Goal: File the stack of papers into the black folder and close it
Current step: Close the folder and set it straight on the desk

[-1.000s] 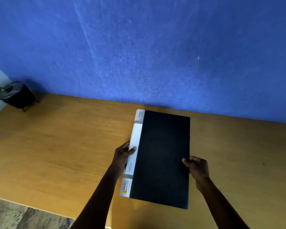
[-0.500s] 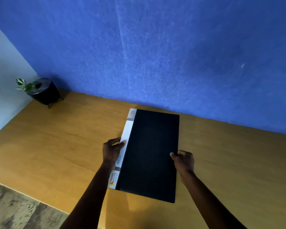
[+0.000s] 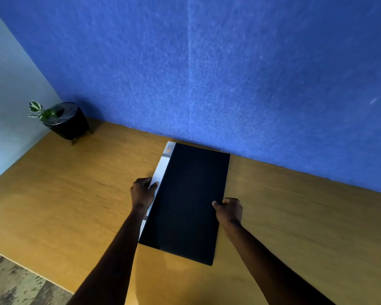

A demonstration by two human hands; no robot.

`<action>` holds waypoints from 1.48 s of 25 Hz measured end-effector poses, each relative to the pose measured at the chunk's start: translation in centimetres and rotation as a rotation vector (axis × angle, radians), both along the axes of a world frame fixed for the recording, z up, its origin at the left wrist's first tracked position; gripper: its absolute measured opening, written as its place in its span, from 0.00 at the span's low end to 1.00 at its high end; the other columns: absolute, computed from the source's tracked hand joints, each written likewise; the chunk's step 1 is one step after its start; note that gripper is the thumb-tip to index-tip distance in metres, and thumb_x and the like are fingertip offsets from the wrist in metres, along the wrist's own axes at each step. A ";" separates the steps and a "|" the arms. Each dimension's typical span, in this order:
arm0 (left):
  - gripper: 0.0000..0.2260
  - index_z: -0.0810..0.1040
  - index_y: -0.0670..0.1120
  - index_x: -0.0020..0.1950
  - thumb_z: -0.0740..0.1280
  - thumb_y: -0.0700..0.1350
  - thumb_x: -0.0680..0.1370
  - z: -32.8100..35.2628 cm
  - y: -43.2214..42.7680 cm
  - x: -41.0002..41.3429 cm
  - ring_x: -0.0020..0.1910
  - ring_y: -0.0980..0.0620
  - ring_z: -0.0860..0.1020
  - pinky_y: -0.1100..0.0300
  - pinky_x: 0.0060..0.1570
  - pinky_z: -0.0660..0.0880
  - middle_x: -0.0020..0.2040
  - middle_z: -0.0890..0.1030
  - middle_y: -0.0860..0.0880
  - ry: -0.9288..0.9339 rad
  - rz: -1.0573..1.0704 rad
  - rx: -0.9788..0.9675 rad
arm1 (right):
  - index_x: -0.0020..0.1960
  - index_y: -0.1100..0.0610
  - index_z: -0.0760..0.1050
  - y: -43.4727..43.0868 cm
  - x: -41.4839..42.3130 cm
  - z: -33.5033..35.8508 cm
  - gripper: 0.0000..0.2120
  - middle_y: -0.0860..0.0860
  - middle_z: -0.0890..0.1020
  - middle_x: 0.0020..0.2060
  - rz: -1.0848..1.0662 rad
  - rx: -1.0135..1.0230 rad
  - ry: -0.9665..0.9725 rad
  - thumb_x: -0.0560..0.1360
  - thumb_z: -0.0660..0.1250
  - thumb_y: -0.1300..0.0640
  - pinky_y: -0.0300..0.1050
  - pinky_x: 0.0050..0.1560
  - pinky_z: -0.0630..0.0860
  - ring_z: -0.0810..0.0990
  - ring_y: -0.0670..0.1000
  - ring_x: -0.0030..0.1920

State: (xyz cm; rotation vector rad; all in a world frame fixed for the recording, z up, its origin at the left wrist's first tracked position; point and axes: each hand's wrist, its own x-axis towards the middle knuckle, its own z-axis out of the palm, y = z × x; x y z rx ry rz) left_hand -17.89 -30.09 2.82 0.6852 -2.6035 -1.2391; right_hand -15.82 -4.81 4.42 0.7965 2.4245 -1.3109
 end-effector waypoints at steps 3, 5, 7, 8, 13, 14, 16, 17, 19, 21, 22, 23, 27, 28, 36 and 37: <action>0.10 0.78 0.32 0.39 0.73 0.38 0.74 0.0 -0.4 -0.3 0.41 0.37 0.79 0.52 0.44 0.72 0.40 0.81 0.34 0.007 0.022 -0.052 | 0.35 0.53 0.60 -1.0 -0.7 -0.5 0.20 0.56 0.74 0.43 0.016 0.047 -0.014 0.76 0.70 0.54 0.40 0.38 0.65 0.71 0.53 0.40; 0.10 0.77 0.31 0.39 0.73 0.37 0.74 -0.1 -0.8 -0.3 0.43 0.34 0.79 0.53 0.43 0.71 0.41 0.81 0.32 0.008 0.013 -0.116 | 0.35 0.52 0.60 -1.7 -0.7 -0.7 0.20 0.58 0.76 0.44 0.041 0.083 -0.028 0.76 0.70 0.53 0.40 0.39 0.66 0.71 0.52 0.41; 0.10 0.79 0.30 0.44 0.73 0.37 0.74 -0.1 -0.9 -0.3 0.46 0.33 0.79 0.49 0.47 0.74 0.45 0.81 0.32 -0.002 0.016 -0.137 | 0.37 0.53 0.62 -2.2 -0.6 -0.7 0.18 0.58 0.77 0.46 0.062 0.110 -0.031 0.76 0.70 0.53 0.41 0.39 0.66 0.72 0.52 0.41; 0.10 0.79 0.29 0.46 0.72 0.37 0.74 -0.1 -1.0 -0.4 0.47 0.34 0.79 0.48 0.49 0.74 0.46 0.81 0.32 -0.003 0.008 -0.145 | 0.38 0.53 0.63 -2.2 -0.7 -0.8 0.17 0.58 0.77 0.46 0.071 0.116 -0.033 0.76 0.70 0.52 0.41 0.39 0.66 0.72 0.52 0.41; 0.10 0.78 0.29 0.46 0.71 0.37 0.75 0.0 -1.2 -0.5 0.48 0.35 0.79 0.50 0.49 0.73 0.47 0.81 0.33 -0.001 -0.024 -0.174 | 0.42 0.53 0.68 -2.2 -0.9 -0.7 0.12 0.56 0.74 0.45 0.163 0.159 -0.035 0.76 0.70 0.51 0.43 0.41 0.69 0.75 0.53 0.43; 0.10 0.78 0.29 0.46 0.71 0.37 0.75 0.0 -1.2 -0.6 0.48 0.35 0.79 0.50 0.49 0.72 0.47 0.81 0.33 0.001 -0.025 -0.171 | 0.46 0.54 0.71 -2.2 -0.9 -0.7 0.10 0.56 0.75 0.46 0.170 0.167 -0.040 0.76 0.70 0.50 0.45 0.43 0.72 0.76 0.53 0.44; 0.09 0.79 0.30 0.48 0.71 0.37 0.75 0.0 -1.3 -0.6 0.50 0.36 0.79 0.51 0.50 0.72 0.48 0.82 0.34 0.000 -0.020 -0.154 | 0.49 0.55 0.71 -2.2 -1.0 -0.5 0.11 0.57 0.75 0.46 0.176 0.168 -0.046 0.76 0.70 0.50 0.48 0.47 0.76 0.76 0.53 0.44; 0.09 0.80 0.31 0.50 0.72 0.37 0.75 0.0 -1.3 -0.6 0.51 0.36 0.79 0.52 0.51 0.73 0.49 0.82 0.34 0.000 -0.018 -0.147 | 0.51 0.56 0.72 -2.2 -1.0 -0.4 0.12 0.58 0.77 0.48 0.169 0.158 -0.050 0.75 0.71 0.50 0.48 0.48 0.76 0.78 0.55 0.46; 0.10 0.80 0.32 0.53 0.72 0.37 0.75 0.0 -1.3 -0.4 0.53 0.37 0.79 0.52 0.53 0.73 0.52 0.82 0.35 0.007 -0.017 -0.135 | 0.60 0.61 0.74 -2.2 -1.1 -0.3 0.19 0.59 0.79 0.57 0.148 0.149 -0.071 0.75 0.71 0.51 0.47 0.50 0.76 0.80 0.59 0.55; 0.11 0.81 0.33 0.54 0.72 0.37 0.75 0.1 -1.3 -0.4 0.53 0.37 0.80 0.52 0.53 0.73 0.53 0.82 0.35 0.014 -0.020 -0.126 | 0.63 0.62 0.72 -2.2 -1.3 -0.1 0.22 0.60 0.77 0.62 0.151 0.159 -0.087 0.75 0.71 0.51 0.49 0.54 0.77 0.79 0.61 0.58; 0.10 0.81 0.32 0.54 0.71 0.37 0.75 0.1 -1.3 -0.4 0.53 0.38 0.80 0.53 0.53 0.73 0.52 0.82 0.35 0.012 -0.022 -0.127 | 0.64 0.62 0.72 -2.3 -1.4 0.1 0.22 0.60 0.77 0.62 0.160 0.168 -0.096 0.76 0.71 0.51 0.50 0.55 0.77 0.79 0.61 0.59; 0.10 0.81 0.33 0.54 0.71 0.37 0.75 0.0 -1.3 -0.4 0.53 0.38 0.80 0.53 0.54 0.73 0.52 0.82 0.36 0.016 -0.023 -0.128 | 0.64 0.62 0.71 -2.3 -1.5 0.1 0.22 0.60 0.77 0.63 0.172 0.177 -0.104 0.76 0.70 0.51 0.50 0.56 0.77 0.79 0.61 0.60; 0.12 0.80 0.33 0.57 0.72 0.36 0.75 0.1 -1.1 -0.3 0.55 0.38 0.80 0.50 0.57 0.75 0.55 0.82 0.36 0.033 0.000 -0.096 | 0.65 0.62 0.71 -2.0 -1.7 0.6 0.23 0.59 0.77 0.63 0.255 0.236 -0.113 0.76 0.70 0.51 0.49 0.55 0.77 0.79 0.59 0.61; 0.13 0.80 0.33 0.57 0.72 0.36 0.75 0.1 -0.9 -0.2 0.55 0.38 0.80 0.49 0.57 0.76 0.56 0.82 0.35 0.029 0.003 -0.091 | 0.65 0.62 0.71 -1.9 -1.8 0.7 0.23 0.59 0.77 0.62 0.287 0.261 -0.110 0.76 0.70 0.50 0.49 0.55 0.77 0.79 0.59 0.60; 0.14 0.79 0.34 0.59 0.71 0.38 0.76 0.4 -0.3 0.2 0.58 0.38 0.79 0.45 0.58 0.77 0.57 0.81 0.36 -0.022 -0.037 -0.179 | 0.63 0.58 0.73 -1.6 -1.9 1.2 0.19 0.57 0.79 0.61 0.627 0.599 -0.061 0.80 0.63 0.45 0.49 0.54 0.76 0.79 0.57 0.60; 0.14 0.79 0.34 0.59 0.71 0.38 0.76 0.3 -0.4 0.1 0.58 0.38 0.78 0.45 0.58 0.77 0.57 0.80 0.36 -0.025 -0.030 -0.181 | 0.63 0.57 0.73 -1.6 -1.9 1.1 0.19 0.56 0.79 0.60 0.655 0.625 -0.061 0.80 0.62 0.44 0.49 0.54 0.76 0.79 0.56 0.60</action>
